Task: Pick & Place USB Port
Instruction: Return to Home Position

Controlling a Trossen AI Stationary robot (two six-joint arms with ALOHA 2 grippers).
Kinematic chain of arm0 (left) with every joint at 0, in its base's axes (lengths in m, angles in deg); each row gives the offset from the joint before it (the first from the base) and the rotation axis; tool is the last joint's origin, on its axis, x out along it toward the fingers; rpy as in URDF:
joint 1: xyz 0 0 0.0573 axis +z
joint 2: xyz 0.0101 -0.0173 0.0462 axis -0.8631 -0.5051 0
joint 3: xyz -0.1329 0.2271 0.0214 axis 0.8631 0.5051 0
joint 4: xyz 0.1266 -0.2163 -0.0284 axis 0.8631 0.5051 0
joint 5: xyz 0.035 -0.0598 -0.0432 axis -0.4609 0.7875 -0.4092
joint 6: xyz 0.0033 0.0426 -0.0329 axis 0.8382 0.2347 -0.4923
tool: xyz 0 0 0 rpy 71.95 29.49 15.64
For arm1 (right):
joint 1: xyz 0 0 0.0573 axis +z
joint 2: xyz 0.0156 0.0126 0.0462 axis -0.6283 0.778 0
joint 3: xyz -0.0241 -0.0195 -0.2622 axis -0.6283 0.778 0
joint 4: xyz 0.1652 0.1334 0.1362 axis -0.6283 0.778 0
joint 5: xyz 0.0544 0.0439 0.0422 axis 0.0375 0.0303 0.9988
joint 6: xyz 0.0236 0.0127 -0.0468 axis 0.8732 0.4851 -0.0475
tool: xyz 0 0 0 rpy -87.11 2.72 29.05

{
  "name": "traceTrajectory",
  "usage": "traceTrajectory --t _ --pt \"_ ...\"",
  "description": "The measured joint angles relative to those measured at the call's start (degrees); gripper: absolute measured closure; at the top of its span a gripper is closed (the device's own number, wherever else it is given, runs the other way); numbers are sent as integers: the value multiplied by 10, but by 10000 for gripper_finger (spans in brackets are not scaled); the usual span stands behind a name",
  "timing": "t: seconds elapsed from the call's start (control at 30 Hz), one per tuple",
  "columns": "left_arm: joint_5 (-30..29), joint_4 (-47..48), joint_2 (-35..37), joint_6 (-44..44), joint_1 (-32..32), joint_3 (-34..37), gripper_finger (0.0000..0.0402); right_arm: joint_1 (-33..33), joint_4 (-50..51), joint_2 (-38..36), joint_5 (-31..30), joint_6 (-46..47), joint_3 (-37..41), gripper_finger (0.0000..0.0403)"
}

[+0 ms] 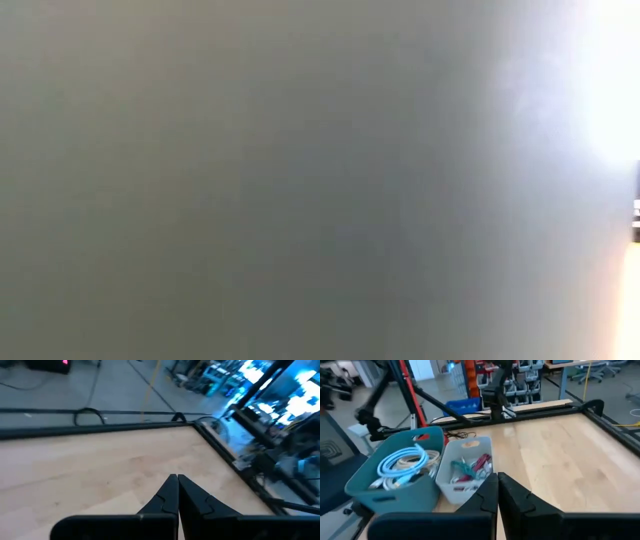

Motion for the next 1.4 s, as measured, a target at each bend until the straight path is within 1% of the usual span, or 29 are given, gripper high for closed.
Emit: traceTrajectory --t 0.1,0.17,0.3,0.43,0.6,0.7,0.83,0.93,1.0,1.03,1.17,1.27,1.4 --pt "-16 -47 83 0 -31 90 401 0 -2 -70 -2 20 74 403" --pt "-19 -69 128 9 -49 138 401 0 -5 -108 -25 52 113 403" --pt "-29 -93 195 64 -81 204 401 0 -33 -172 -71 79 182 403" --pt "-40 -90 246 86 -100 252 401 0 -100 -203 -72 71 240 403" --pt "-41 -89 296 52 -115 317 401 0 -129 -211 -76 94 289 403" --pt "-55 -101 302 42 -118 327 401 0 -135 -212 -88 115 309 403" --pt "-64 -99 299 -30 -115 331 401 0 -139 -212 -86 138 324 403" --pt "-61 -105 294 -22 -115 331 401 0 -139 -212 -88 133 325 403" --pt "-65 -102 294 -19 -115 332 401 1 -139 -212 -99 129 326 403" --pt "-75 -100 294 -22 -115 336 401 1 -139 -212 -103 128 326 403" --pt "-84 -91 294 -43 -102 335 397 0 -139 -212 -103 131 327 403" --pt "-69 -97 294 -55 -96 335 392 0 -139 -212 -101 134 327 403" --pt "-17 -97 294 -47 -94 335 392 1 -140 -211 -101 134 327 403"
